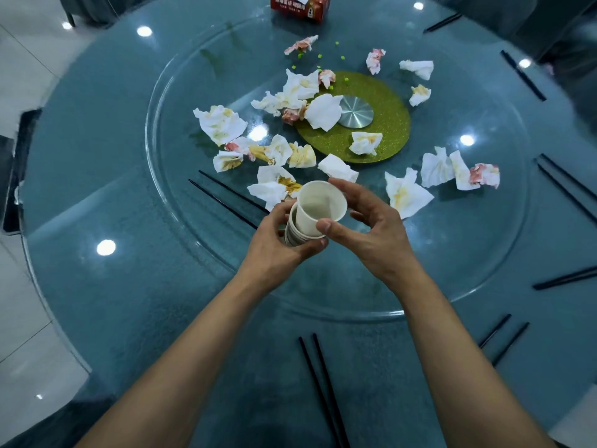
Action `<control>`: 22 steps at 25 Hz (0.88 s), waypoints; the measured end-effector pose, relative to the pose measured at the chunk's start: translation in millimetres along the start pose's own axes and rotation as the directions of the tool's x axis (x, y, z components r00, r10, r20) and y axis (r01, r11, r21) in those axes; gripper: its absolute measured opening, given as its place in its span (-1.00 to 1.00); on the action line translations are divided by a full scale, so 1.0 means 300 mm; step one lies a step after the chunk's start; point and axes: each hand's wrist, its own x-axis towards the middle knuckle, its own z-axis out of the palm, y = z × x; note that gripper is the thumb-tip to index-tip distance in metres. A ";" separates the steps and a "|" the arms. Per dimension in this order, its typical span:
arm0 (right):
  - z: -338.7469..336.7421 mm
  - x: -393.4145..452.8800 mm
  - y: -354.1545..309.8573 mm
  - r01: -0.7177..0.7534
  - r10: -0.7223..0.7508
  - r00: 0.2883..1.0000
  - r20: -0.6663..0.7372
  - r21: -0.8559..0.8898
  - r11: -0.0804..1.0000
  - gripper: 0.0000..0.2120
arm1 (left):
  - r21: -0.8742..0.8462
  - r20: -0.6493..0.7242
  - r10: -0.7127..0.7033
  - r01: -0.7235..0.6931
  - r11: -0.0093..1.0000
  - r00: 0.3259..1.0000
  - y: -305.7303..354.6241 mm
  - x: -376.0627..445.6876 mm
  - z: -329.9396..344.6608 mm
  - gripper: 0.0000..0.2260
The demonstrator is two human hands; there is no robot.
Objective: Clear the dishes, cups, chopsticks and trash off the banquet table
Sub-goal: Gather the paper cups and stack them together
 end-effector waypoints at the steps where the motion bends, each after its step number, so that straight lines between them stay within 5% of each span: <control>1: 0.010 -0.028 -0.002 0.000 0.000 1.000 0.006 -0.021 1.000 -0.37 | 0.008 0.009 0.011 -0.011 1.000 1.000 0.005 -0.023 -0.006 -0.49; 12: 0.075 -0.249 -0.025 -0.031 0.031 0.997 0.076 -0.012 0.999 -0.38 | -0.015 0.048 0.031 -0.030 0.999 0.998 0.003 -0.251 -0.038 -0.48; 16: 0.083 -0.315 -0.028 -0.087 0.070 0.994 0.081 0.229 0.970 -0.46 | -0.031 -0.002 -0.010 0.010 0.999 1.000 0.004 -0.329 -0.033 -0.46; 22: 0.138 -0.465 0.008 -0.189 0.152 0.980 0.131 0.348 0.918 -0.73 | -0.074 -0.180 -0.096 0.083 0.994 0.979 -0.009 -0.485 -0.005 -0.36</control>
